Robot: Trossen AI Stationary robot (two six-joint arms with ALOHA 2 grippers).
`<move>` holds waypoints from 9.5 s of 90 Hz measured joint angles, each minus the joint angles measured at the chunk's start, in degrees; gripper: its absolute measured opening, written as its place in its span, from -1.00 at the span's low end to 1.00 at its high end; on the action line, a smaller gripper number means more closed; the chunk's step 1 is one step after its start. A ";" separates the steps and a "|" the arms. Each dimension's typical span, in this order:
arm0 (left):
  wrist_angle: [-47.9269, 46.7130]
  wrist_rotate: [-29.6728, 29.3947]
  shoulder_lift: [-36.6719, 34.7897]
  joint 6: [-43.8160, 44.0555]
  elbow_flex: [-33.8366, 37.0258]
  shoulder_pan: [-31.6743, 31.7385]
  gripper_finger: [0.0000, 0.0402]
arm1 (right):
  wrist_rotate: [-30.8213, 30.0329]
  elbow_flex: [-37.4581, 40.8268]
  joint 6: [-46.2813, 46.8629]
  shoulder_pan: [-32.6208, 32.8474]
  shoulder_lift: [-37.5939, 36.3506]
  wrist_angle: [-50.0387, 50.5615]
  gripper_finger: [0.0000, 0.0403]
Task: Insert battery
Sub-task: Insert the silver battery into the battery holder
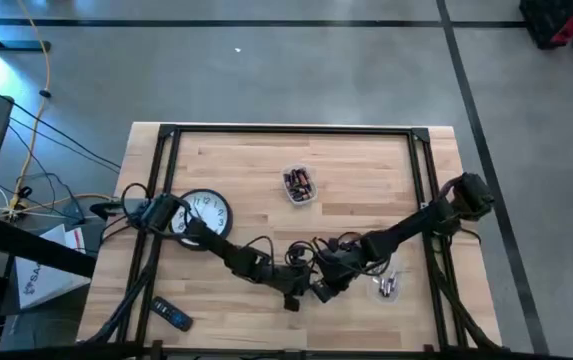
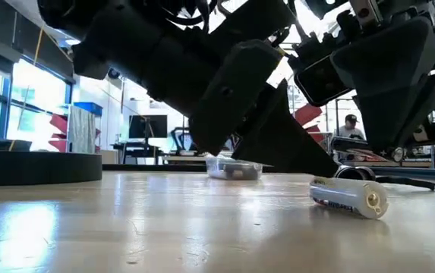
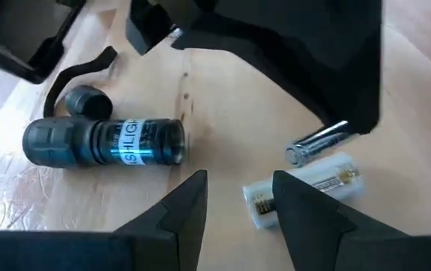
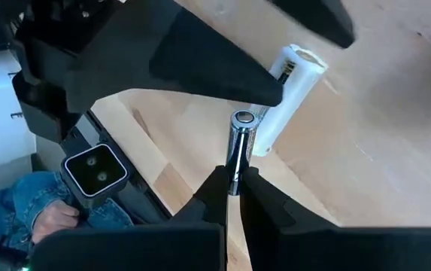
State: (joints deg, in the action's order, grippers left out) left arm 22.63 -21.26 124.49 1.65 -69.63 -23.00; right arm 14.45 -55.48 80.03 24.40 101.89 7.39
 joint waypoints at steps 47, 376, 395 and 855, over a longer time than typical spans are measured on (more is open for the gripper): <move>-4.67 -1.01 -1.99 -1.20 -0.02 -0.19 -0.34 | 0.03 0.02 1.42 0.39 0.00 1.72 -1.00; -11.03 2.11 -4.98 10.44 0.00 -5.71 -0.34 | -42.68 -1.84 -15.21 19.08 6.86 8.45 -0.99; -12.21 -2.03 -4.76 10.27 0.00 -5.03 -0.34 | -40.37 -7.84 -3.86 18.96 6.86 13.65 -1.00; -5.51 -4.36 0.76 -7.00 -0.02 -8.13 -0.15 | -20.16 -17.25 -6.87 4.66 8.07 26.09 -1.00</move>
State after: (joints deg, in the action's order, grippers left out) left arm 17.12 -25.62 125.25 -5.35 -69.65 -31.14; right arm -5.72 -72.73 73.17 29.06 109.95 33.47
